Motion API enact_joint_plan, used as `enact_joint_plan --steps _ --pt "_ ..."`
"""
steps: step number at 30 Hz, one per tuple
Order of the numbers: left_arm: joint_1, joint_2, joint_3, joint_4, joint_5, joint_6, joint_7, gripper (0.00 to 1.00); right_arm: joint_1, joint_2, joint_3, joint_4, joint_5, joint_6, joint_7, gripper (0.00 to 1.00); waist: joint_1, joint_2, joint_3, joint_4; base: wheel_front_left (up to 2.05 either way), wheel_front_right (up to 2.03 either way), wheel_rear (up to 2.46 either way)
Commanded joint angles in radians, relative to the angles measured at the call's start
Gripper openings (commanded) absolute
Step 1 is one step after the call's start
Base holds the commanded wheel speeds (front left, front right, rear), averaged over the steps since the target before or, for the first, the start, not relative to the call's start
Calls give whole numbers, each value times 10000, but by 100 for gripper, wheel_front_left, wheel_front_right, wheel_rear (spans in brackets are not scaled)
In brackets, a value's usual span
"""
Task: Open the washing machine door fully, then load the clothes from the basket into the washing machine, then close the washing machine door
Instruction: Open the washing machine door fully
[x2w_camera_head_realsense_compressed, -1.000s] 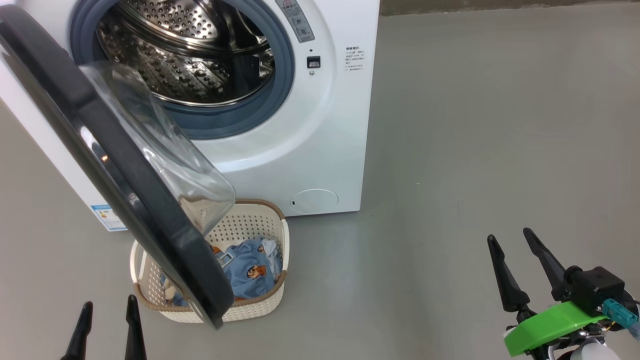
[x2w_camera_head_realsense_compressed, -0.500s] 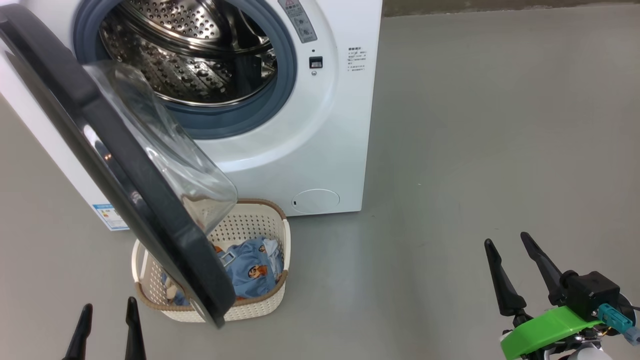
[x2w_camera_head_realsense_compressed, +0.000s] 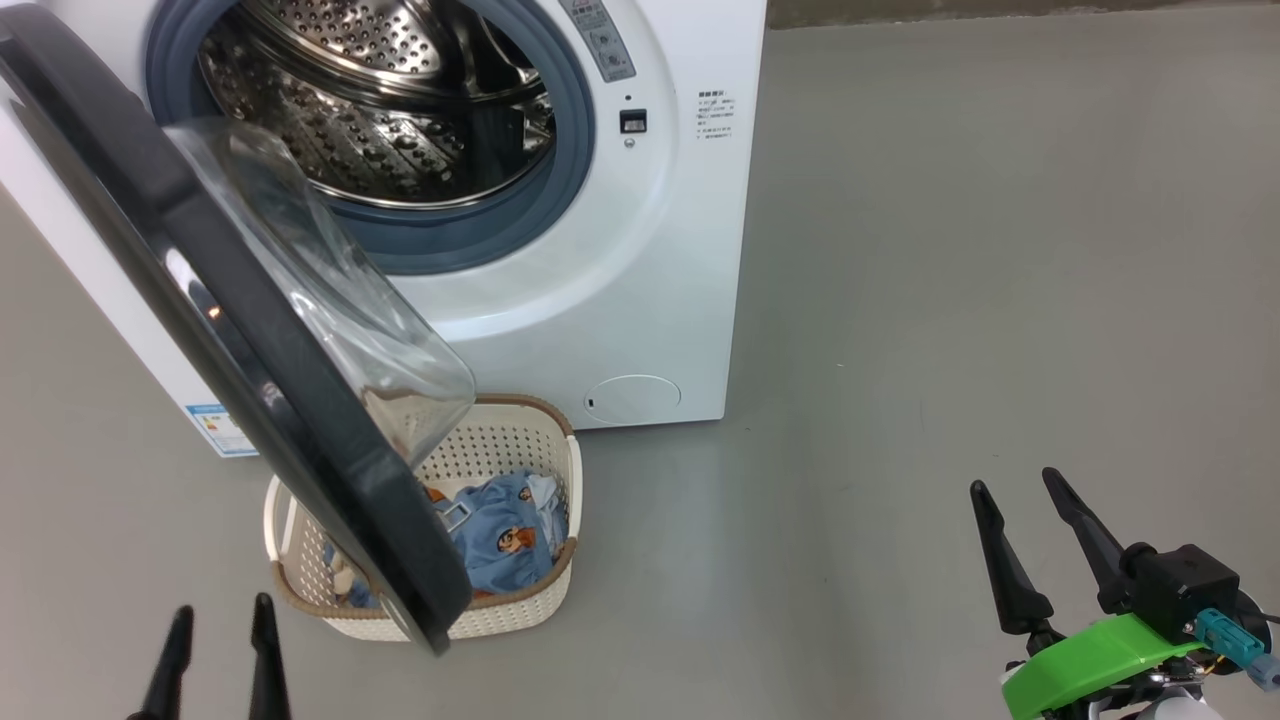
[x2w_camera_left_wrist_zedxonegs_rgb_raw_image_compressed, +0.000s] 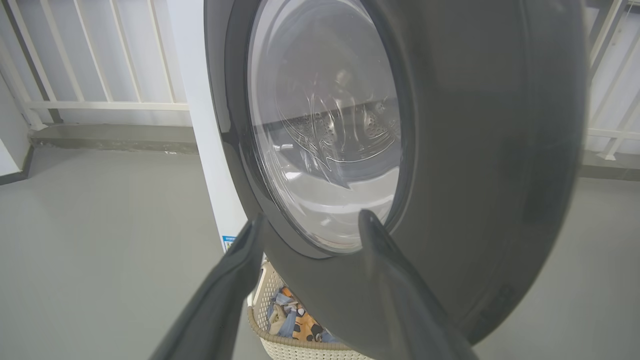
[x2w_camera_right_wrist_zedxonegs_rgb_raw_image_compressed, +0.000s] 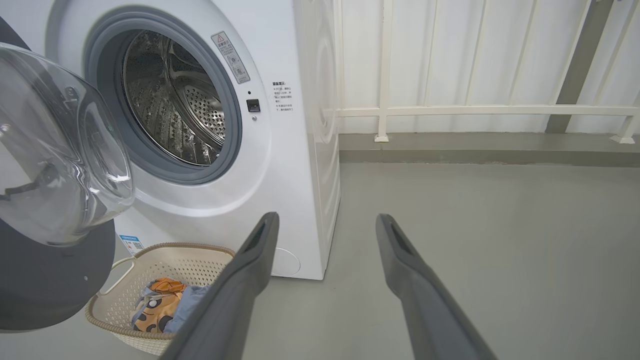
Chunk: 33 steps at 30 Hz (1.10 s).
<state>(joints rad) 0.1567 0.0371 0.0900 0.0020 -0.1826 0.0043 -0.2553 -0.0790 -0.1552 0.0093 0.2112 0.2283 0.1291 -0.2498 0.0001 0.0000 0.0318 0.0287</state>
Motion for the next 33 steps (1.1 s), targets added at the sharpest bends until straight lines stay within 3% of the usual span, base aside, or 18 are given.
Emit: enact_joint_plan --steps 1,14,25,29,33 --pt "-305 131 290 -229 -63 21 -65 0 -112 -42 170 -199 -133 16 -120 100 0 0 -4 10 0 0 0" --pt "-500 131 355 -571 -295 -9 -65 0 -155 -14 149 -77 -62 16 -120 100 0 0 -12 35 0 0 0" --pt "-1867 163 910 -3213 132 -467 -65 0 -171 44 80 -41 -53 16 -120 100 0 0 -52 11 0 0 0" --pt "-2701 237 569 -4340 442 -789 -65 0 -190 56 38 -24 -55 16 -120 100 0 0 -91 -4 0 0 0" --pt "-3329 264 -437 -4776 591 -1059 -65 0 -210 79 2 -8 -51 16 -120 100 0 0 -124 -21 0 0 0"
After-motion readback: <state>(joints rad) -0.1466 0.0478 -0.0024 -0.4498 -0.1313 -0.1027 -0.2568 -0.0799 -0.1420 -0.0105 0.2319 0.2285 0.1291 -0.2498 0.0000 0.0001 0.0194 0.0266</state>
